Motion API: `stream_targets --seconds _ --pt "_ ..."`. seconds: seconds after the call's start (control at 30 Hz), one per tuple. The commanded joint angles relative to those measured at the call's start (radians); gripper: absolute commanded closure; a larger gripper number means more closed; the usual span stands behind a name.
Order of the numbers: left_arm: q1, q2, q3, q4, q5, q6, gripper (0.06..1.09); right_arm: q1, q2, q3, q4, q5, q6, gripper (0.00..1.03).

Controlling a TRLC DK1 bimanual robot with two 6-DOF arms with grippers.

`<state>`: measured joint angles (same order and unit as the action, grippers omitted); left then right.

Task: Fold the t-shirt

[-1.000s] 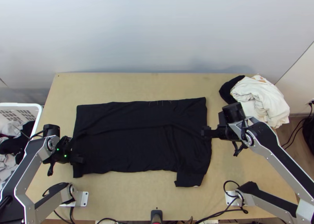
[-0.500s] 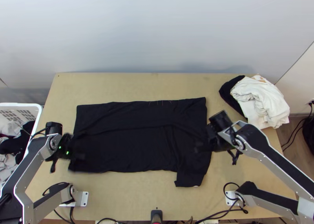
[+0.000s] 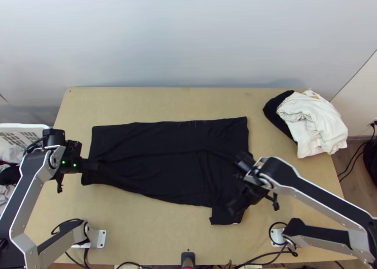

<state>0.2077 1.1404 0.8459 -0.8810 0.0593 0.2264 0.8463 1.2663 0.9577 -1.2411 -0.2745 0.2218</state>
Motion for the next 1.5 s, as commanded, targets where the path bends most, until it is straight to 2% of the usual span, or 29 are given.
stream_targets --seconds 0.0,0.2,0.3,0.4,0.5,0.57,0.7,0.93,1.23,1.47 --pt "-0.007 -0.016 0.090 -0.027 0.002 -0.032 1.05 0.126 0.100 -0.017 -0.014 -0.019 -0.030 0.07" --pt "-0.005 -0.016 0.137 -0.046 0.002 -0.035 1.05 0.194 0.212 -0.031 0.035 -0.023 -0.036 0.08" --pt "-0.005 -0.014 0.148 -0.047 0.002 -0.038 1.05 0.195 0.240 -0.045 0.074 -0.023 -0.030 0.22" --pt "-0.008 -0.011 0.150 -0.049 0.002 -0.044 1.05 0.192 0.243 -0.057 0.108 -0.023 -0.033 0.42" --pt "-0.013 -0.008 0.153 -0.049 0.002 -0.048 1.05 0.189 0.245 -0.062 0.143 -0.022 -0.035 0.76" --pt "-0.016 -0.007 0.157 -0.049 0.002 -0.052 1.05 0.181 0.243 -0.063 0.157 -0.022 -0.036 0.92" --pt "-0.019 -0.004 0.162 -0.050 0.002 -0.053 1.05 0.168 0.231 -0.059 0.181 -0.014 -0.030 0.99" --pt "-0.019 -0.005 0.185 -0.056 0.002 -0.062 1.05 0.091 0.157 0.003 0.184 0.012 0.008 1.00" --pt "0.004 0.007 0.203 -0.067 0.002 -0.088 1.05 -0.165 0.123 0.151 0.164 0.012 -0.009 1.00" --pt "0.027 0.045 0.203 -0.052 0.001 -0.090 1.05 -0.348 0.196 0.282 0.166 0.012 -0.035 1.00"
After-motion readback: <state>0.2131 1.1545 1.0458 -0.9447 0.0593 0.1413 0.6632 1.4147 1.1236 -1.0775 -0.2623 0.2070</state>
